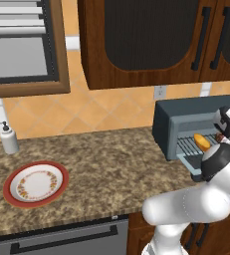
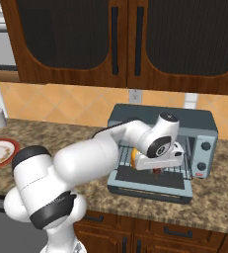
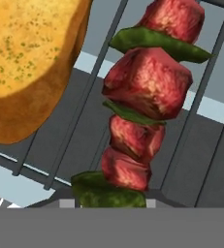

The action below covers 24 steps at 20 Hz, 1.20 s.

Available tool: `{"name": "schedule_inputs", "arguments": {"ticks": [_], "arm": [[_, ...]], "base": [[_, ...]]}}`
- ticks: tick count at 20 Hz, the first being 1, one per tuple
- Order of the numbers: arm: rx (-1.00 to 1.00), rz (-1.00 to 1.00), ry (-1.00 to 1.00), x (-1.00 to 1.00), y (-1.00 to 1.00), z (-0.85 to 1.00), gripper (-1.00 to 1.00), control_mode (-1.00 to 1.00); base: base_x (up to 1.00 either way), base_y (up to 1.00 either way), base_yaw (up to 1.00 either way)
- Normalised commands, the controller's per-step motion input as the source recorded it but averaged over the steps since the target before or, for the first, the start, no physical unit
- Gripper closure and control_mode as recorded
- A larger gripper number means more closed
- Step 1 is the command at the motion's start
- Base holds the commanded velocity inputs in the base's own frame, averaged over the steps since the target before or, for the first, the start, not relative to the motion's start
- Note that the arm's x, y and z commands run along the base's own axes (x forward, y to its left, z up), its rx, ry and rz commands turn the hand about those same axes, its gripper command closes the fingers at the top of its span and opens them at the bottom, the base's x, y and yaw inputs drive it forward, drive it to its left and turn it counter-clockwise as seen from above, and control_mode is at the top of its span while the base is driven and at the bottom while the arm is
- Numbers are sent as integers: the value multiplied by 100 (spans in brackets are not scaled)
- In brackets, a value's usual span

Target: Pick up the kebab skewer and baguette bread, and place them inside the toaster oven. Close the toaster oven door and start by setting the timer.

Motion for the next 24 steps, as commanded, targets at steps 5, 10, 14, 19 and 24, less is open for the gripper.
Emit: {"name": "schedule_inputs", "arguments": {"ticks": [5, 10, 14, 19, 24], "arm": [[1, 2, 0, 0, 0, -1, -100, -100], [2, 0, 0, 0, 0, 4, -100, -100], [1, 0, -1, -8, 0, 64, -100, -100], [0, -4, -2, -48, 0, 45, -100, -100], [0, -32, 0, -95, 20, -4, -100, -100]], "base": [[0, 0, 0], [0, 0, 0], [0, 0, 0], [0, 0, 0], [0, 0, 0]]}}
